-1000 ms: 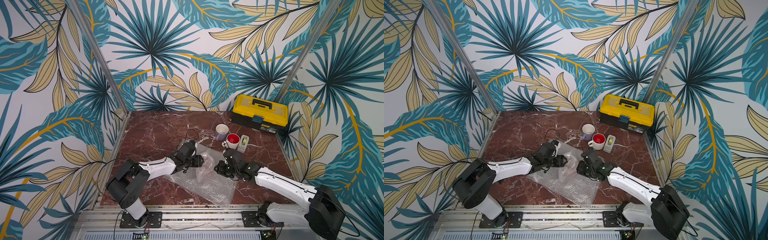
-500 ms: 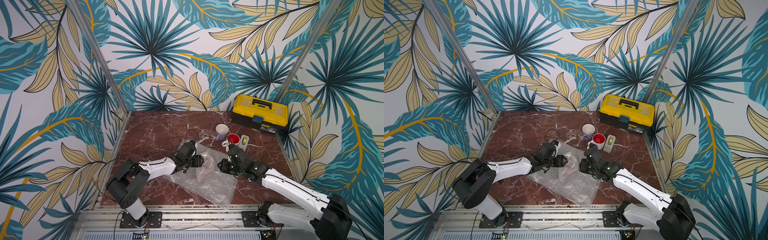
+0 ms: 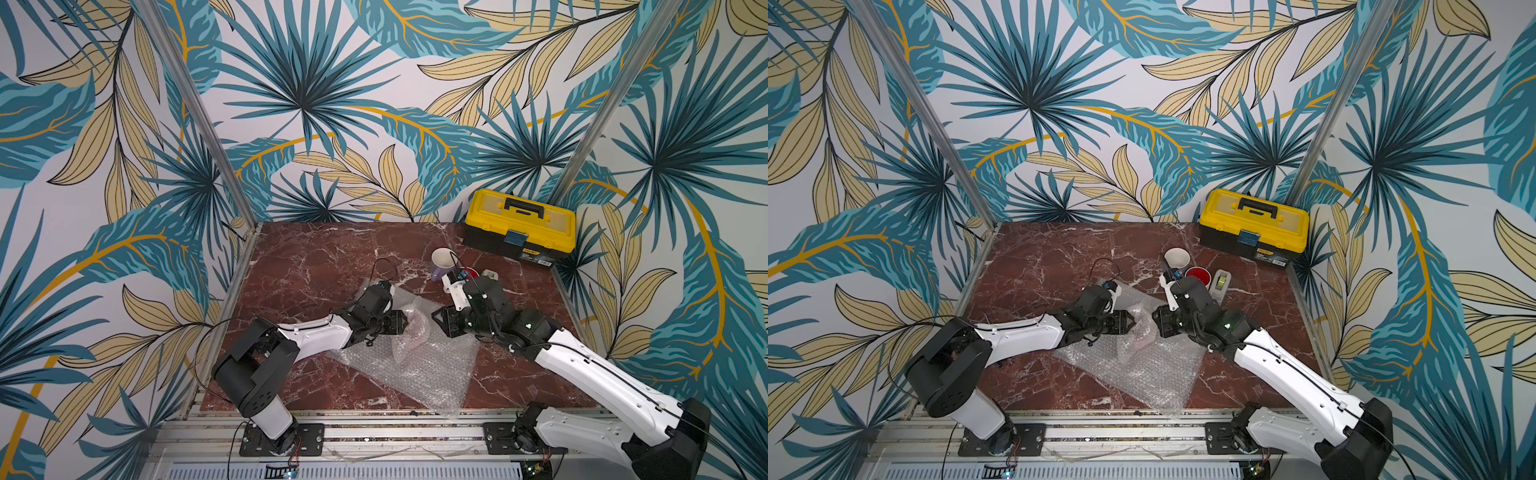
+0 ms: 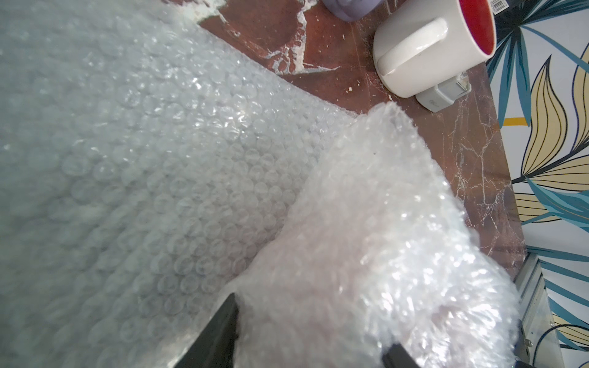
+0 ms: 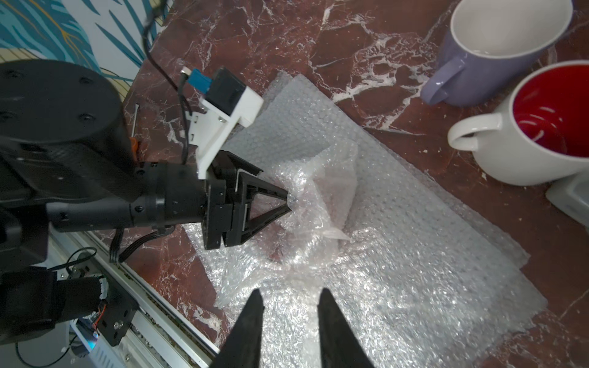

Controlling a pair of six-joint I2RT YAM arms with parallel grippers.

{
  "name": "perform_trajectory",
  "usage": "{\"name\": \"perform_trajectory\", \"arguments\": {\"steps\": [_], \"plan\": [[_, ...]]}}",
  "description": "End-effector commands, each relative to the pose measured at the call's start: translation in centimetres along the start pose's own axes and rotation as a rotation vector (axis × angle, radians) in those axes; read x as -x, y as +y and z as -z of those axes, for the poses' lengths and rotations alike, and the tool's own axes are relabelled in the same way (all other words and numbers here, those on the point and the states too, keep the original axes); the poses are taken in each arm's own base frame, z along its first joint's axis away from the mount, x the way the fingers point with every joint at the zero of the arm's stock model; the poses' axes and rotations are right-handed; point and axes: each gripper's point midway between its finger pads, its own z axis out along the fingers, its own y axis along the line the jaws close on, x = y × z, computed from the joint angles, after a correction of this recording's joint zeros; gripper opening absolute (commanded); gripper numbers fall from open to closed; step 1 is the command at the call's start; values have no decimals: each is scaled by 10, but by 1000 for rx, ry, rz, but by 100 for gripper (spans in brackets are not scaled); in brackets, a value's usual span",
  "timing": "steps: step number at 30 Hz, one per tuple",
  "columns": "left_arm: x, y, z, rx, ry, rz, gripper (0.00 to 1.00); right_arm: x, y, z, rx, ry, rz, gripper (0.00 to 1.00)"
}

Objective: Wrap mugs in bubble wrap
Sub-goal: Stick the tape on the bubble wrap.

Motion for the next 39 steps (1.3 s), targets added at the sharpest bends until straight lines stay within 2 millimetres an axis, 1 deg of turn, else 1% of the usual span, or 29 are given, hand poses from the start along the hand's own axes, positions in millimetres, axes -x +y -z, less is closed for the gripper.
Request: {"name": "perform_trajectory", "arguments": {"steps": [1, 3, 6, 9, 11, 15, 20, 26, 31, 34, 39], "plan": [[-10, 7, -4, 39, 41, -13, 55, -2, 10, 2, 45, 38, 60, 42], [-10, 7, -4, 40, 41, -13, 55, 3, 13, 4, 51, 31, 60, 45], [-11, 7, -5, 39, 45, -13, 55, 8, 16, 7, 56, 28, 57, 47], [-11, 6, -5, 36, 44, -15, 55, 11, 21, 9, 73, 37, 45, 54], [-11, 6, -6, 35, 45, -14, 55, 13, 24, 10, 84, 42, 38, 60], [-12, 7, -6, 35, 42, -11, 55, 18, 25, 12, 74, 41, 23, 65], [-13, 8, -6, 33, 42, -7, 55, 23, 20, 13, 30, 47, -14, 70], [-13, 7, -6, 32, 41, -9, 55, 28, 15, 15, -33, 82, -140, 54], [-12, 7, -6, 31, 38, -11, 55, 21, 16, 15, -51, 160, -175, 46], [-12, 6, -6, 30, 41, -11, 55, 9, 15, 18, -66, 239, -167, 41], [-12, 6, -6, 31, 39, -11, 55, -20, 22, 26, -19, 375, -171, 39]]}}
